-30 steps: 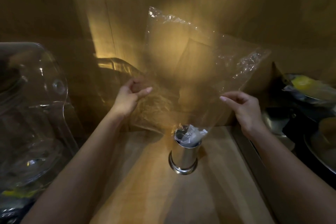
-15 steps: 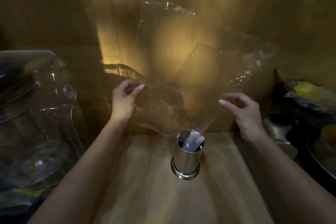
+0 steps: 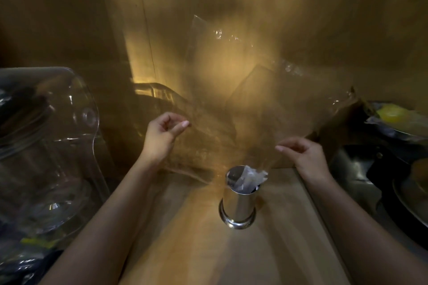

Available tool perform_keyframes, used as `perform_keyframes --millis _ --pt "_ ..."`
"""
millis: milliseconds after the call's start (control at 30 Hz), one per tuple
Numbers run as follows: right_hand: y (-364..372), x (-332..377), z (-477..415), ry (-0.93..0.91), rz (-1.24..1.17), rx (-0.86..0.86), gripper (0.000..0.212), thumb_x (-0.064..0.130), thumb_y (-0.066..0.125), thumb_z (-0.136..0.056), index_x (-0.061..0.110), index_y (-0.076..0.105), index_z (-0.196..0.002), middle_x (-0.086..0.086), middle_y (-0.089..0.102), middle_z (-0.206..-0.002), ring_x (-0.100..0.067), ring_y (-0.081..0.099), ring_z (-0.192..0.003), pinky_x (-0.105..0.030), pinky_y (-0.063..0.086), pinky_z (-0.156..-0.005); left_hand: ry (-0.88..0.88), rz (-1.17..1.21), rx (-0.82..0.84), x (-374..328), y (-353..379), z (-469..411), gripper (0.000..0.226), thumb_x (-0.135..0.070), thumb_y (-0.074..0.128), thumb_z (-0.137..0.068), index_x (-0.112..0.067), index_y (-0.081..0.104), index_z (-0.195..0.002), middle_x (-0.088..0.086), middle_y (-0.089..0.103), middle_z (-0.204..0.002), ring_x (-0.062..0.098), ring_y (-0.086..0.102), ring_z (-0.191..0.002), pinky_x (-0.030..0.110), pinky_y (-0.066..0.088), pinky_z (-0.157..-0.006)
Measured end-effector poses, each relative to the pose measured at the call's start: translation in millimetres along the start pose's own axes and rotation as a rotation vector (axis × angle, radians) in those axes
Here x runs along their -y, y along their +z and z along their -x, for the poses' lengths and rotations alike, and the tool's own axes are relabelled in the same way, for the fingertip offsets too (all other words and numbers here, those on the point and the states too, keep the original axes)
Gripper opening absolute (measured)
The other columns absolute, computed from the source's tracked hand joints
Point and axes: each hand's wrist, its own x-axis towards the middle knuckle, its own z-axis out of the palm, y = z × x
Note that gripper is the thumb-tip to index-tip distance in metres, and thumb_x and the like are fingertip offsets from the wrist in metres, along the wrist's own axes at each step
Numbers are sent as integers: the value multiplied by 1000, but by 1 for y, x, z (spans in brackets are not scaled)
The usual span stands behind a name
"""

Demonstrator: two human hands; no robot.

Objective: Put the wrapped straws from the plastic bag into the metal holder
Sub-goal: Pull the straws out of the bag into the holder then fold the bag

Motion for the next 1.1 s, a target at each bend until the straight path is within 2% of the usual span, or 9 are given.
perform_keyframes --millis 100,200,333,433,567,700,833,967,1100 --pt "5 -11 5 57 1 43 15 3 69 -76 1 67 -91 -2 64 -81 -9 58 -75 -14 48 -66 -52 20 23 6 -1 4 19 -12 68 -79 -29 66 -70 -17 71 -66 -4 63 -70 9 47 -65" --pt "9 -16 8 73 -21 55 13 0 69 -76 -2 66 -89 0 63 -75 -2 59 -64 -3 43 -54 -69 25 -32 7 0 5 17 -13 67 -80 -27 66 -72 -10 72 -69 0 66 -72 13 49 -67" --pt "12 -21 11 63 -25 47 11 1 66 -78 -4 67 -89 -1 64 -72 1 58 -59 -3 42 -53 -88 66 -85 -2 -2 5 9 -12 65 -82 -20 64 -79 1 70 -78 5 69 -72 28 52 -78" --pt "10 -16 8 28 -31 10 9 5 66 -80 0 69 -87 0 64 -72 0 57 -61 -5 44 -55 -68 80 -100 -16 -3 2 10 -12 65 -82 -21 65 -78 0 70 -75 11 69 -76 31 54 -81" --pt "0 0 -2 -24 -85 -44 6 9 66 -81 13 70 -82 1 66 -72 4 59 -61 -8 48 -58 -24 128 -122 -34 -3 -6 11 -13 67 -81 -22 66 -75 -4 71 -69 11 70 -74 24 57 -72" --pt "-7 9 -8 -58 -93 -64 14 13 66 -82 26 68 -77 3 66 -75 3 59 -62 -8 47 -57 -5 148 -135 -48 -1 -11 15 -10 66 -82 -22 65 -72 2 69 -73 15 71 -72 27 59 -70" --pt "-7 4 -4 -41 -92 -56 6 8 65 -82 13 69 -83 0 64 -75 5 58 -59 -6 45 -53 1 158 -166 -57 0 -12 16 -6 64 -83 -18 62 -71 -3 71 -62 11 69 -63 24 59 -63" --pt "-5 -6 0 6 -63 -27 5 6 65 -81 7 68 -85 -3 65 -77 -8 57 -68 -5 44 -54 0 146 -205 -68 0 -15 22 -1 63 -81 -18 60 -68 -8 70 -54 5 66 -53 20 56 -52" --pt "-1 -26 7 92 33 94 18 5 69 -78 1 65 -95 -10 63 -83 -15 56 -75 -10 44 -61 -25 156 -265 -71 -5 -17 21 -4 69 -77 -19 60 -64 -7 66 -55 10 64 -54 20 52 -46"
